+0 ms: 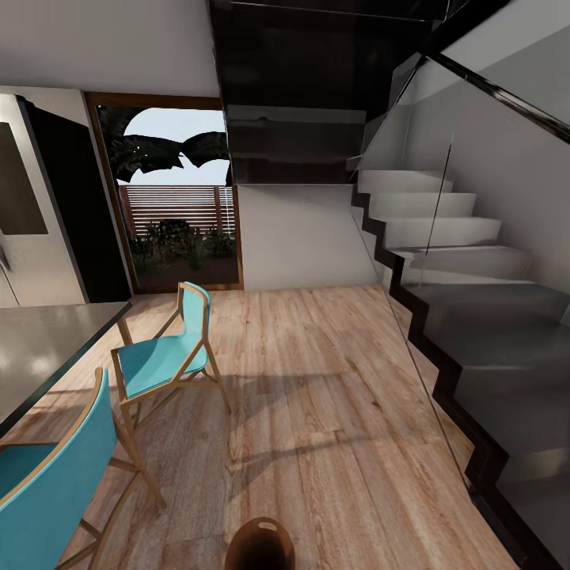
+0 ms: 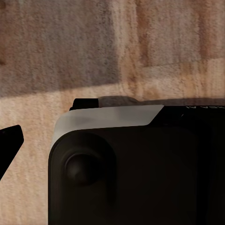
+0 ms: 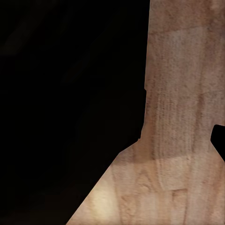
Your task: Put the three can of soda from the living room inside the tash can in the kitchen.
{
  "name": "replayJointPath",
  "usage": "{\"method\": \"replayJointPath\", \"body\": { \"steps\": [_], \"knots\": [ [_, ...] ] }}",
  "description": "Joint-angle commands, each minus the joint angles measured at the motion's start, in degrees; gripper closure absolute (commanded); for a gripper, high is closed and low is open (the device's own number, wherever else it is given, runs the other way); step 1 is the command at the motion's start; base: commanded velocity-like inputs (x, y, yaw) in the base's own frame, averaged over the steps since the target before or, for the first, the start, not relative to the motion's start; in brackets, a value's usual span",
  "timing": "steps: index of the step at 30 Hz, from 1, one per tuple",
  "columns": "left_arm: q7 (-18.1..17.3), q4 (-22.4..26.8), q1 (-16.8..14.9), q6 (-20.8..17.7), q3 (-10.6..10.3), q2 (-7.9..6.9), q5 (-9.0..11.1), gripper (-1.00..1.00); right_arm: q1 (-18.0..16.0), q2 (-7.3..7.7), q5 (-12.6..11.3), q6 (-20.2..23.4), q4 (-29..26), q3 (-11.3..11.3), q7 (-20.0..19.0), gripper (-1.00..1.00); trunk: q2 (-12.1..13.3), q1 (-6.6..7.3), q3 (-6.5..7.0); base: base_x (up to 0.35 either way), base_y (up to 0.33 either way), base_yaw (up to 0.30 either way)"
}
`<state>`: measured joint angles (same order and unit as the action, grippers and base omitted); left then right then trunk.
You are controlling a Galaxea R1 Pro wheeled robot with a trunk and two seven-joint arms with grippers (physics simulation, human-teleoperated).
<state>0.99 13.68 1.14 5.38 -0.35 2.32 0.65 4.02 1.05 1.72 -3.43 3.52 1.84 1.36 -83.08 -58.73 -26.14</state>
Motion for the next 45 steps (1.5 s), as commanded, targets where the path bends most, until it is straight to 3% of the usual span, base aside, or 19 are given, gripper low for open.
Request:
{"method": "replayJointPath", "body": {
  "steps": [1, 45],
  "knots": [
    [0.00, 0.00, 0.00, 0.00, 0.00, 0.00, 0.00, -1.00, 0.00, 0.00, 0.00, 0.00, 0.00, 0.00, 0.00, -1.00, 0.00, 0.00, 0.00, 0.000, 0.000, 0.000],
    [0.00, 0.00, 0.00, 0.00, 0.00, 0.00, 0.00, -1.00, 0.00, 0.00, 0.00, 0.00, 0.00, 0.00, 0.00, -1.00, 0.00, 0.00, 0.00, 0.000, 0.000, 0.000]
  ]
}}
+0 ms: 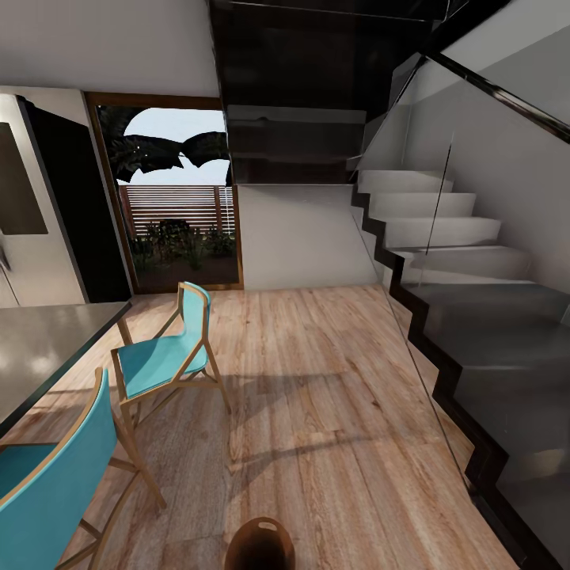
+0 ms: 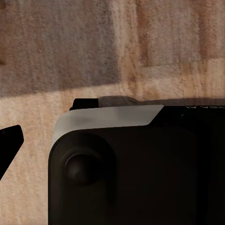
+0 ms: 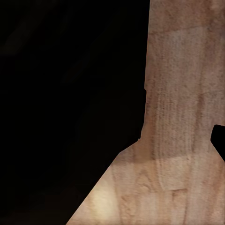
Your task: Put the three can of soda from the living room inside the tash can in the kitchen.
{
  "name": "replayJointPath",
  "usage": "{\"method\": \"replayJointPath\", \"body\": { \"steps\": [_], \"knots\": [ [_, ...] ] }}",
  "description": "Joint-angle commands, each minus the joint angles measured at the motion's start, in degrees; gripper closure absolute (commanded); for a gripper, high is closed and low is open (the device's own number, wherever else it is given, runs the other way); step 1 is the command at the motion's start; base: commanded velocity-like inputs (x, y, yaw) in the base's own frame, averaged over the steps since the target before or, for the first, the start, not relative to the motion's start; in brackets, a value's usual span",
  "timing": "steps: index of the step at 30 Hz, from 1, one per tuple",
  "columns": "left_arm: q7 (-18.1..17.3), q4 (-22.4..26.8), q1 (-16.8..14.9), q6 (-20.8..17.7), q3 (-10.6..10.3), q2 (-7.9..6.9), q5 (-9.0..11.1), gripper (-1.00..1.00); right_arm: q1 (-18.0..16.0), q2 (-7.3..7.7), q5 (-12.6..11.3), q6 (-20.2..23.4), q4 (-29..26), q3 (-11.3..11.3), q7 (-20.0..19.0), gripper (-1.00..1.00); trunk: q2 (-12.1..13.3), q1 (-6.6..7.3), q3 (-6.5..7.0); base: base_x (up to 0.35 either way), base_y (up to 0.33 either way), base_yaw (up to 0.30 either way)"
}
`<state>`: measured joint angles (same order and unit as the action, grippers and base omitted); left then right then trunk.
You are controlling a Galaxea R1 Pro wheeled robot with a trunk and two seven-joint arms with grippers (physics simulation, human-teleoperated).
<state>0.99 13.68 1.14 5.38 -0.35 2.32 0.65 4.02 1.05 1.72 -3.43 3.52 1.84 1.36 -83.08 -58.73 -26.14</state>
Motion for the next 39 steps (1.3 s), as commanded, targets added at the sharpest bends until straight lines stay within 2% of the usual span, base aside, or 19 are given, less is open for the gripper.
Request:
{"method": "replayJointPath", "body": {
  "steps": [1, 39],
  "knots": [
    [0.00, 0.00, 0.00, 0.00, 0.00, 0.00, 0.00, -1.00, 0.00, 0.00, 0.00, 0.00, 0.00, 0.00, 0.00, -1.00, 0.00, 0.00, 0.00, 0.000, 0.000, 0.000],
    [0.00, 0.00, 0.00, 0.00, 0.00, 0.00, 0.00, -1.00, 0.00, 0.00, 0.00, 0.00, 0.00, 0.00, 0.00, -1.00, 0.00, 0.00, 0.00, 0.000, 0.000, 0.000]
  ]
}}
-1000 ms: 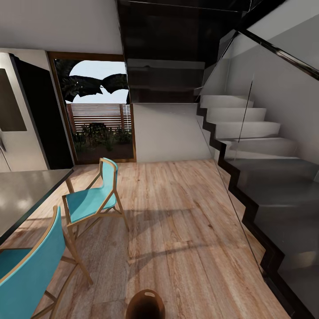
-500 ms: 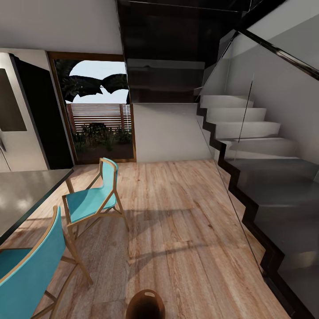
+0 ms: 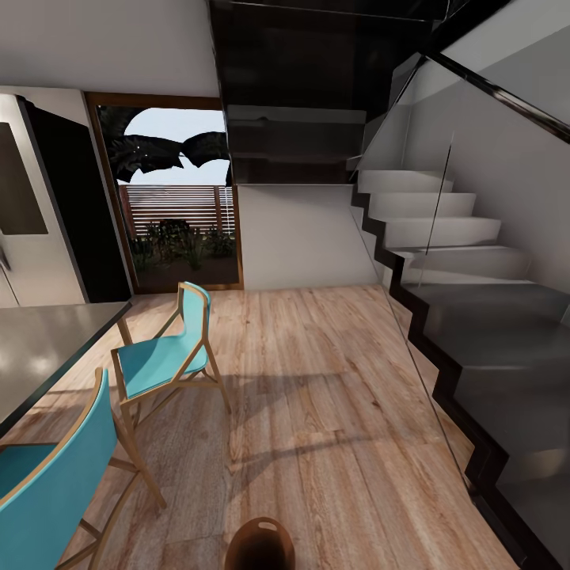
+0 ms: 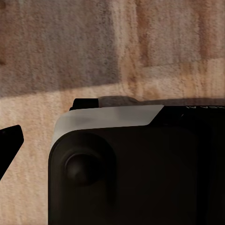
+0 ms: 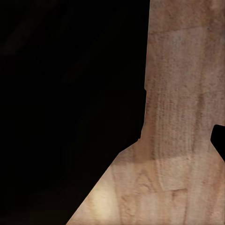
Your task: Put the three can of soda from the living room inside the tash can in the kitchen.
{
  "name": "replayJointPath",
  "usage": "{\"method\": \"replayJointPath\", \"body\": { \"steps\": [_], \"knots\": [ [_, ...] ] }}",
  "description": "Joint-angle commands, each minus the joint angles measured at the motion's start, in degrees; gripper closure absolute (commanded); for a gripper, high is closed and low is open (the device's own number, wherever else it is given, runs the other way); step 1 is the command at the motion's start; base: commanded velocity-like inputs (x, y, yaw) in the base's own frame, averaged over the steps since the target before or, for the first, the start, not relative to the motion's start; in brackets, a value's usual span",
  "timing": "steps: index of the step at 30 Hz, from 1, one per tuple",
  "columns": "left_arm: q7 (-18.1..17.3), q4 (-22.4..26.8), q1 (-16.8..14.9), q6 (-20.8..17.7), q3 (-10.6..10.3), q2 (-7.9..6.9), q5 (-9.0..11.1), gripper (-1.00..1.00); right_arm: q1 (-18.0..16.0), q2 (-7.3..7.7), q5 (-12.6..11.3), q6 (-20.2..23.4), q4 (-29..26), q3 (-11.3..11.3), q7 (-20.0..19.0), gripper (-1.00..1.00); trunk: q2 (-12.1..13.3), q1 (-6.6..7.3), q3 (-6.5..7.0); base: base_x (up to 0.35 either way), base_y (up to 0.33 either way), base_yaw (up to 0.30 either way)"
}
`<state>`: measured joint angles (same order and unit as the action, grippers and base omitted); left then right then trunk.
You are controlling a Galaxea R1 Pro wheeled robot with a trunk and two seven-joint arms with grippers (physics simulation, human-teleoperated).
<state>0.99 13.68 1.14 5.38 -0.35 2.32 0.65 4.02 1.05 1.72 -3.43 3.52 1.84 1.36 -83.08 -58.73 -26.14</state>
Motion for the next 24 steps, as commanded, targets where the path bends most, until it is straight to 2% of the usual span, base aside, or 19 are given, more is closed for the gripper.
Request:
{"method": "replayJointPath", "body": {
  "steps": [1, 20, 21, 24],
  "knots": [
    [0.00, 0.00, 0.00, 0.00, 0.00, 0.00, 0.00, -1.00, 0.00, 0.00, 0.00, 0.00, 0.00, 0.00, 0.00, -1.00, 0.00, 0.00, 0.00, 0.000, 0.000, 0.000],
    [0.00, 0.00, 0.00, 0.00, 0.00, 0.00, 0.00, -1.00, 0.00, 0.00, 0.00, 0.00, 0.00, 0.00, 0.00, -1.00, 0.00, 0.00, 0.00, 0.000, 0.000, 0.000],
    [-0.92, -13.42, -1.05, -5.27, 0.31, -2.41, -0.68, -1.00, -4.02, -1.07, -1.72, 3.30, -3.50, -1.86, -1.34, -1.00, 0.00, 0.00, 0.00, 0.000, 0.000, 0.000],
    [-0.69, -12.95, -0.77, -4.94, 0.23, -2.69, -0.71, -1.00, -3.96, -1.10, -1.72, 3.10, -3.44, -1.98, -1.29, -1.00, 0.00, 0.00, 0.00, 0.000, 0.000, 0.000]
  ]
}}
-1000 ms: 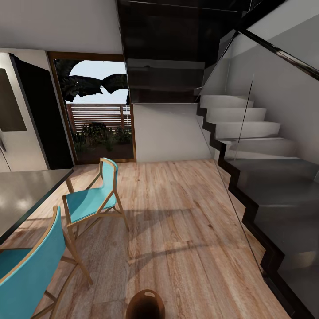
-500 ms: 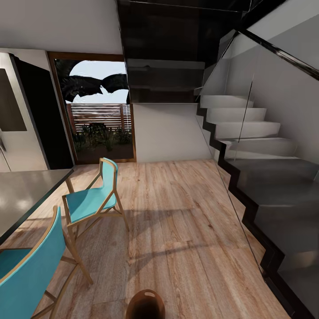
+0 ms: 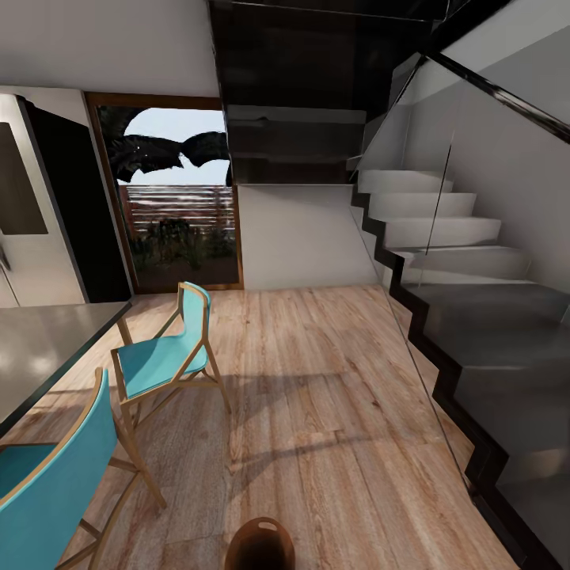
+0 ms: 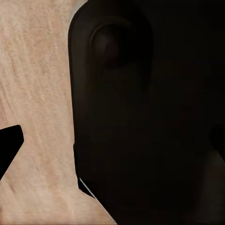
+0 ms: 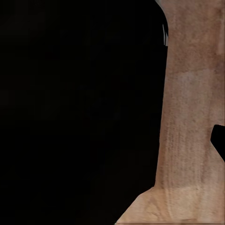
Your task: Put the three can of soda from the living room inside the tash can in the kitchen.
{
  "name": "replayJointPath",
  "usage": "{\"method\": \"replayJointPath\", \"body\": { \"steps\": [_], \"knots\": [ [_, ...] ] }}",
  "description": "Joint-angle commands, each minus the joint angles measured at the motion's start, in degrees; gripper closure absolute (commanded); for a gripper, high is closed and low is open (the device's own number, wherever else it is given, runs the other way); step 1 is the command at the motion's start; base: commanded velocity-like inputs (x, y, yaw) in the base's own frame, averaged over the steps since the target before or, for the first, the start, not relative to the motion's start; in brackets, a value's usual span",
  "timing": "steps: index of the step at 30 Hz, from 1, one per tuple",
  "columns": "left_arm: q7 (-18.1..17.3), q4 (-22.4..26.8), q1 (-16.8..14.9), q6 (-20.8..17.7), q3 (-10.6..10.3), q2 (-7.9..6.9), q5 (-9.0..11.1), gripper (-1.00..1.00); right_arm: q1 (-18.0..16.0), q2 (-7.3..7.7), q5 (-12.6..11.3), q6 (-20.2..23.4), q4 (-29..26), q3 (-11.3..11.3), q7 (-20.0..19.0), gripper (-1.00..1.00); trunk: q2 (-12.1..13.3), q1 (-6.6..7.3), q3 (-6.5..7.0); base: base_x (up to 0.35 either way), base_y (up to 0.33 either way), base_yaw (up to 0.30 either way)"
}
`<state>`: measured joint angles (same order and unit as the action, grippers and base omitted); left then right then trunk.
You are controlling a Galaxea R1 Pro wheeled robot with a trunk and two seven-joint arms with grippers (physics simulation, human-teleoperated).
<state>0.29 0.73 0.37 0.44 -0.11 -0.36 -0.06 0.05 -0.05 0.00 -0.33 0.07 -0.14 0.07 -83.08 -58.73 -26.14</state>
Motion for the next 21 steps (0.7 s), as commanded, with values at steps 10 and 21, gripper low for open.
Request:
{"method": "replayJointPath", "body": {
  "steps": [10, 21],
  "knots": [
    [-0.04, -0.11, 0.07, -0.10, -0.05, -0.08, 0.02, -1.00, 0.00, -0.04, 0.00, 0.09, 0.00, 0.10, 0.01, -1.00, 0.00, 0.00, 0.00, 0.000, 0.000, 0.000],
    [-0.18, -0.11, -1.42, -0.48, -0.06, -0.12, 0.03, -1.00, 0.03, -0.04, 0.00, 0.50, -0.02, 0.36, 0.01, -1.00, 0.00, 0.00, 0.00, 0.000, 0.000, 0.000]
  ]
}}
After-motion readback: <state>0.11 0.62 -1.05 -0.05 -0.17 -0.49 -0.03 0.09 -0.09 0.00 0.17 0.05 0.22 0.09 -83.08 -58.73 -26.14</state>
